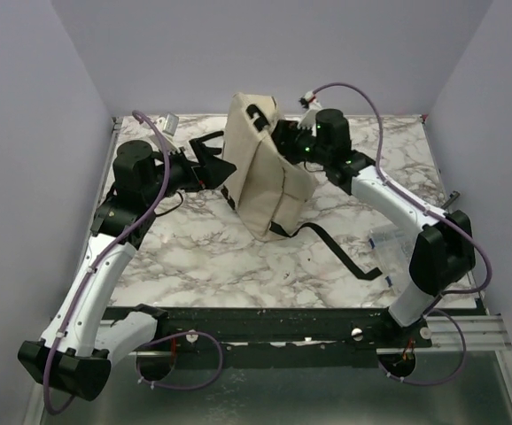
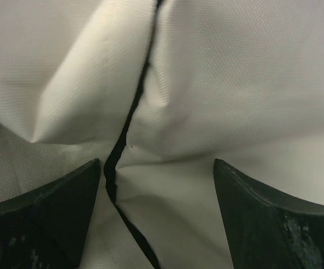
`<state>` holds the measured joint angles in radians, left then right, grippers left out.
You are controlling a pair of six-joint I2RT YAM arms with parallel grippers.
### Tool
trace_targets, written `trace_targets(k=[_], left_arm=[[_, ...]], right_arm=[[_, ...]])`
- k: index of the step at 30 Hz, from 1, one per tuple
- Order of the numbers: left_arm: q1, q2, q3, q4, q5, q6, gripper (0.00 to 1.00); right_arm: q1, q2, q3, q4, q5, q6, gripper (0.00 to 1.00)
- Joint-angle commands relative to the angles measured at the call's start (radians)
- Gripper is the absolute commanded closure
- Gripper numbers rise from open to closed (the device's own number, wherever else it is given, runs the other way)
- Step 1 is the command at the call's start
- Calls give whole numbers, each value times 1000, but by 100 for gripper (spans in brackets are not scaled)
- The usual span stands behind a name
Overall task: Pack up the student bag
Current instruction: Adjust the student bag at the center of the board.
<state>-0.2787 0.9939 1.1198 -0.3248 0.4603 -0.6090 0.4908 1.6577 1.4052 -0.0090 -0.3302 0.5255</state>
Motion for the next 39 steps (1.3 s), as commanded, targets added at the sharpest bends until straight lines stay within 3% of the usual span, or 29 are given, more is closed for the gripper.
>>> trace_targets(k=[1,8,14,16,19,21,25,28,33,37,39], left_arm=[[-40,44,98,-115,-203,79,11],[-39,61,94,-125,-249,85,6],[-34,116,108,-115,-283,89,3],[-16,136,105,-100,-259,100,19],[48,137,47,-69,-252,124,76],[105,115,-5,-59,-238,145,100],[172,-6,-133,-24,-256,168,100],[177,-90,-205,18,-234,170,100],[182,-77,-192,-6,-161,152,100],[184,-68,-171,-5,-116,131,100],[183,-68,-158,-1,-88,121,100]], right_arm=[[149,26,31,20,-34,-20,15],[282,59,66,-48,161,-53,15],[328,97,114,-72,183,-56,16],[350,118,137,-93,185,-68,16],[358,108,149,-129,211,-79,15],[358,77,153,-170,259,-97,15],[321,-13,141,-247,395,-149,7],[236,-77,66,-224,367,-138,5],[194,-67,20,-232,429,-146,4],[191,-31,-2,-182,442,-179,8],[191,-2,16,-161,358,-172,17]])
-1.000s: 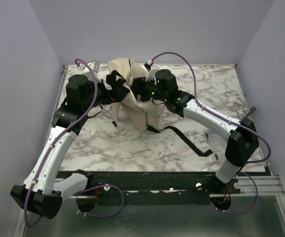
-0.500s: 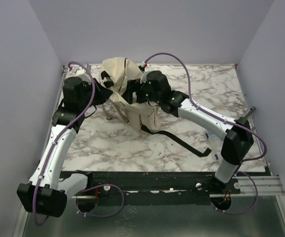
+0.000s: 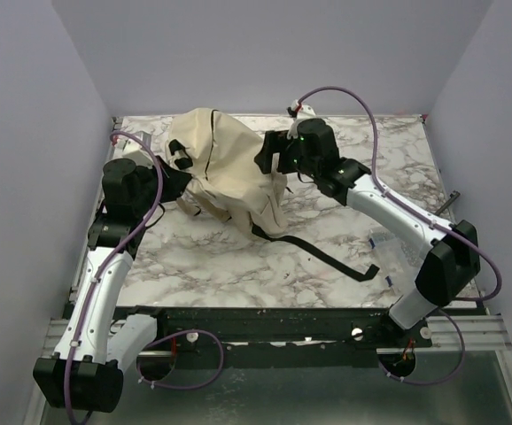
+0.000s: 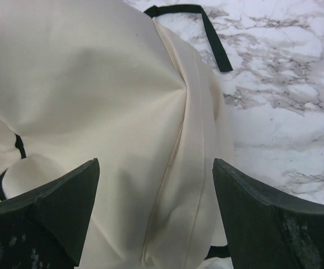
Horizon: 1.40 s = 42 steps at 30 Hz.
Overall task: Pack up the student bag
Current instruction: Adjust the student bag at the center of the board.
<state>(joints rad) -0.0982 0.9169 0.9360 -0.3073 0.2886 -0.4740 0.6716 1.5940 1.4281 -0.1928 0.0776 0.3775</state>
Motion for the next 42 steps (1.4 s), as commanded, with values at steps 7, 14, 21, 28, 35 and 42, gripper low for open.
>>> trace_targets(k=[7,14,21,28,35,42], left_arm=[[4,-7,55,18,175,-59,100],[5,0,47,246,425,-277,100],[35,103,37,231,388,-263,100],[54,139,282,227,487,-342,100],[20,109,197,226,474,-323,100],[20,243,154,189,555,-317,94]], right_arm=[[20,190,62,84,-185,24,54],[208,255,215,79,-263,74,99],[14,146,28,169,-235,138,99],[-15,12,129,70,-200,93,99],[-16,-73,-108,182,-177,171,99],[-15,-46,-148,156,-130,145,100]])
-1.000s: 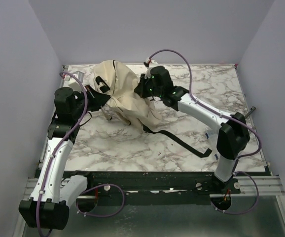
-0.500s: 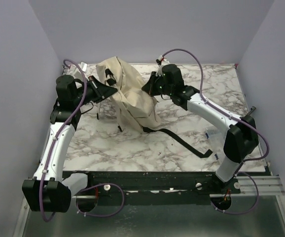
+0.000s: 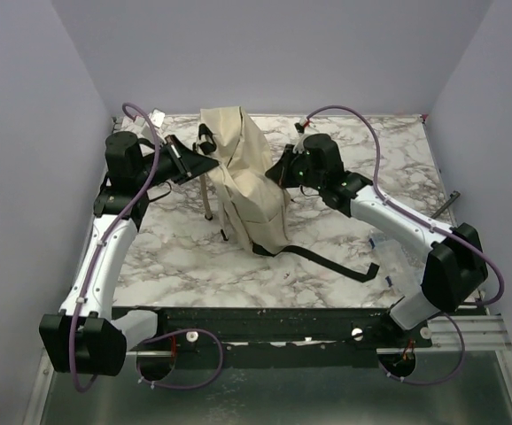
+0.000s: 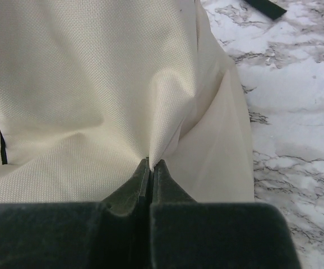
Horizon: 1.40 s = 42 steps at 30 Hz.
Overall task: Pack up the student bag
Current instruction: Adjust the student bag at the center of the board.
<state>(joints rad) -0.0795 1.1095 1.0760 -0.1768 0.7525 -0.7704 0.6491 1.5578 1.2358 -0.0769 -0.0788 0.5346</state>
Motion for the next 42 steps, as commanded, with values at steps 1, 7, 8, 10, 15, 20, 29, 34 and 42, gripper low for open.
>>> trace_targets(k=[1,7,8,10,15,20,29,34,42], left_arm=[[1,47,20,59,90,-24,90],[0,-17,26,52,50,15,55],[1,-24,21,48,42,21,50],[1,-41,18,30,23,44,43],[1,-87,32,-73,-76,132,25],[1,-141,46,-179,-211,238,16],[-1,-154,33,-199,-191,253,12],[-83,-50,95,-98,-85,187,40],[-180,10,81,-84,-137,191,54]], right_arm=[[7,-21,51,36,29,-19,99],[7,-44,92,-8,68,-56,71],[7,-41,95,-13,70,-63,64],[7,-33,109,-28,70,-68,52],[7,-19,151,-71,68,-106,24],[7,-9,212,-142,73,-145,13],[7,-31,232,-162,85,-159,9],[7,-12,178,-108,6,-116,9],[-18,-26,-35,13,211,-54,42]])
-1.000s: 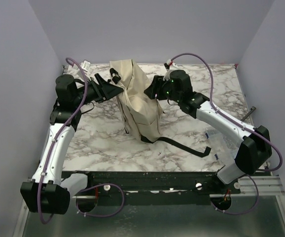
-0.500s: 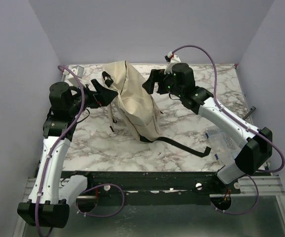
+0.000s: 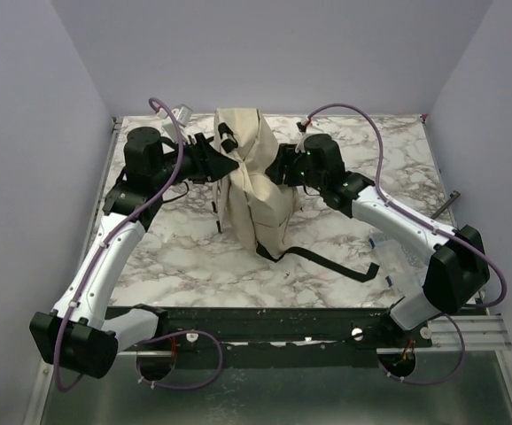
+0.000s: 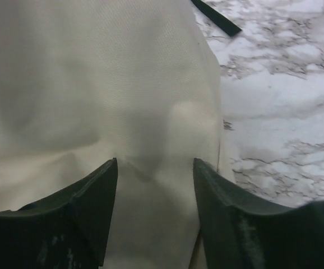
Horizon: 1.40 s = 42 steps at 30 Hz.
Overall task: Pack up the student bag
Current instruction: Adjust the student bag at the center of the board, then reset both arms
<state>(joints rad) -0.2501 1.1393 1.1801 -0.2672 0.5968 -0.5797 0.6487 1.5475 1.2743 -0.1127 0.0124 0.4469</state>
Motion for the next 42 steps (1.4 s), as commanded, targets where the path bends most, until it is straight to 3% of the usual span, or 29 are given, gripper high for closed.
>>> trace_targets(k=[1,3,6,7,13,17,21,31,36,42], left_arm=[[1,-35,-39,1,0,12,54],[27,-78,-75,-2,-26,28,54],[67,-108,-96,-31,-54,49,53],[72,-109,-96,-38,-54,54,48],[77,-131,-57,-91,-50,84,21],[77,-167,-21,-126,-96,120,10],[76,-185,12,-159,-112,129,7],[78,-258,99,-258,-222,194,5],[78,-276,229,-347,-318,265,5],[77,-303,437,-385,-327,282,5]], right_arm=[[-30,-18,-97,64,106,28,49],[-38,-9,-101,61,85,12,59],[-39,40,-53,27,4,0,61],[-39,59,-28,-3,-1,-6,60],[-38,0,116,-92,14,-35,46],[-38,-1,220,-180,19,-59,33],[-39,-4,261,-214,22,-68,26],[-39,-51,318,-279,39,-90,18],[-38,-132,361,-332,104,-116,9],[-39,-301,377,-349,218,-153,1]])
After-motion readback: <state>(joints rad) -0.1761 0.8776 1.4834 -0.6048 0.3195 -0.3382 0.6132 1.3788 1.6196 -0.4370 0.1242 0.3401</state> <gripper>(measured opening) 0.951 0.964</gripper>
